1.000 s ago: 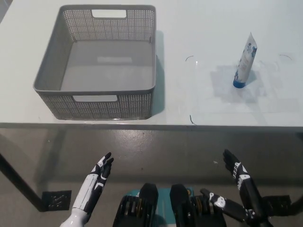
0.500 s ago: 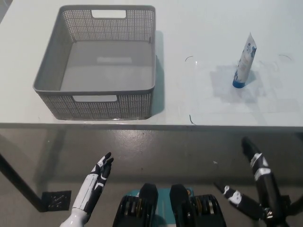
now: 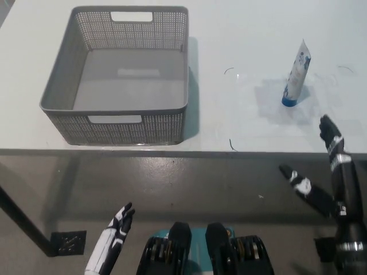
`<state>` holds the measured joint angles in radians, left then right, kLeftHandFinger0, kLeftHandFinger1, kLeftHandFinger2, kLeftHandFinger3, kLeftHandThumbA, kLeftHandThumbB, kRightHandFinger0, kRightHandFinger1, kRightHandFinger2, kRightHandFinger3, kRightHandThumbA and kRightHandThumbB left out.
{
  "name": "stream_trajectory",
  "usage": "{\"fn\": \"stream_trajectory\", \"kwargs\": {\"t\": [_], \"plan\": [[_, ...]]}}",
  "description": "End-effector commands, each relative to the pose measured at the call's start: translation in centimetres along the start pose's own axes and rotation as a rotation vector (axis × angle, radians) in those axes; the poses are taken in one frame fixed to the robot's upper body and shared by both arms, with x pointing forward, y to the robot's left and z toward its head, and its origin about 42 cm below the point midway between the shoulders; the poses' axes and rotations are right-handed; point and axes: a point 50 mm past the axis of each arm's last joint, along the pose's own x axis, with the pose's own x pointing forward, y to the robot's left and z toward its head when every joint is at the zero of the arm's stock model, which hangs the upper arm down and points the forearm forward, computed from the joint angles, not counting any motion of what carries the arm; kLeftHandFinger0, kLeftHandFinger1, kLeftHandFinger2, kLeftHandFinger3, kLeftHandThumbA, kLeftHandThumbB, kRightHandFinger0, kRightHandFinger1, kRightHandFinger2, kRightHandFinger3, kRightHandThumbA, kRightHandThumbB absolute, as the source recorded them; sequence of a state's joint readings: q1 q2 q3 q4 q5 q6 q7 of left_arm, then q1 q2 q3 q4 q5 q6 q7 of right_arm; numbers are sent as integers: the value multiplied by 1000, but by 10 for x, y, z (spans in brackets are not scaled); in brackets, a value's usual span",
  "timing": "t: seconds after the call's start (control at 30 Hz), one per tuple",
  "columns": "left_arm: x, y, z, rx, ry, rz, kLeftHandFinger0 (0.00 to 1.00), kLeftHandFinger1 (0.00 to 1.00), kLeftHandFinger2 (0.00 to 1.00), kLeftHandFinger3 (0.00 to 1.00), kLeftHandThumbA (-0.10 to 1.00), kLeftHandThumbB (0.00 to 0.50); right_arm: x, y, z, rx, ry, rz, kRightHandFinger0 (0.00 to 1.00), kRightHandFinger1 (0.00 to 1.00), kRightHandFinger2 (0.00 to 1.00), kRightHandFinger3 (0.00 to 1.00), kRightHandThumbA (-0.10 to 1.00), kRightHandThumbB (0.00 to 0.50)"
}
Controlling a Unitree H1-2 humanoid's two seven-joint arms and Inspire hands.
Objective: Use the right hand to pick up a shampoo and place it into a container on the left side
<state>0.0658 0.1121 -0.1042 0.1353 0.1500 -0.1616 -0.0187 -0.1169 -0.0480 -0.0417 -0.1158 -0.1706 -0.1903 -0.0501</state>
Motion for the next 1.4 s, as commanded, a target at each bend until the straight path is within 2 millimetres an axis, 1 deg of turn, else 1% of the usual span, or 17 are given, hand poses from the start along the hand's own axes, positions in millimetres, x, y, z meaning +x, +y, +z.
{"fn": "stream_trajectory", "kwargs": {"t": [0.0,0.03,0.07,0.17,0.2,0.23,0.37,0.5,0.6,0.73,0.83,0.9,0.97,1.03,1.07,1.27,1.37], "plan": [[-1,5,11,11,-78,22,1000,1000,1000,1000,1000,244,33,-1,1,37,11,-23,1000,1000,1000,1000,1000,381],[-1,5,10,10,-77,24,1000,1000,1000,1000,1000,244,37,0,-1,38,18,-24,1000,1000,1000,1000,1000,366],[-3,5,10,7,-78,28,1000,1000,1000,1000,1000,246,47,1,-3,36,23,-29,1000,1000,1000,1000,1000,369],[-5,6,9,9,-75,34,1000,1000,1000,1000,1000,238,64,3,-7,46,35,-45,1000,1000,1000,1000,1000,359],[-5,6,9,9,-74,34,1000,1000,1000,1000,1000,239,66,3,-8,47,37,-46,1000,1000,1000,1000,1000,357],[-5,7,7,15,-74,35,1000,1000,1000,1000,1000,260,74,4,-10,41,46,-55,1000,1000,1000,1000,1000,364],[-6,7,6,15,-71,36,1000,1000,1000,1000,1000,267,92,4,-15,56,68,-71,1000,1000,1000,1000,1000,358],[-7,8,6,17,-75,37,1000,1000,1000,1000,1000,254,104,2,-20,84,90,-78,1000,1000,1000,1000,1000,359],[-8,8,6,17,-76,38,1000,1000,1000,1000,1000,249,108,-1,-26,80,120,-85,1000,1000,1000,1000,1000,375],[-8,10,6,12,-71,43,1000,1000,1000,1000,1000,261,111,-1,-31,99,133,-99,1000,1000,1000,1000,1000,380],[-7,11,7,23,-77,47,1000,1000,1000,1000,1000,245,112,-2,-35,108,146,-110,1000,1000,1000,1000,1000,407],[-7,11,7,22,-76,49,1000,1000,1000,1000,1000,249,113,-3,-39,114,159,-113,1000,1000,1000,1000,1000,411],[-9,11,6,23,-72,49,1000,1000,1000,1000,1000,245,113,-4,-43,114,171,-114,1000,1000,1000,1000,1000,412],[-9,11,5,15,-74,49,1000,1000,1000,1000,1000,251,114,-5,-48,113,178,-117,1000,1000,1000,1000,1000,381],[-8,11,5,16,-78,49,1000,1000,1000,1000,1000,252,116,-7,-51,106,181,-124,1000,1000,1000,1000,1000,379],[-9,12,5,21,-84,46,1000,1000,1000,1000,1000,243,126,-9,-63,108,213,-140,1000,1000,1000,1000,1000,385],[-9,12,5,12,-83,45,1000,1000,1000,1000,1000,255,130,-8,-66,108,220,-140,1000,1000,1000,1000,1000,385]]}}
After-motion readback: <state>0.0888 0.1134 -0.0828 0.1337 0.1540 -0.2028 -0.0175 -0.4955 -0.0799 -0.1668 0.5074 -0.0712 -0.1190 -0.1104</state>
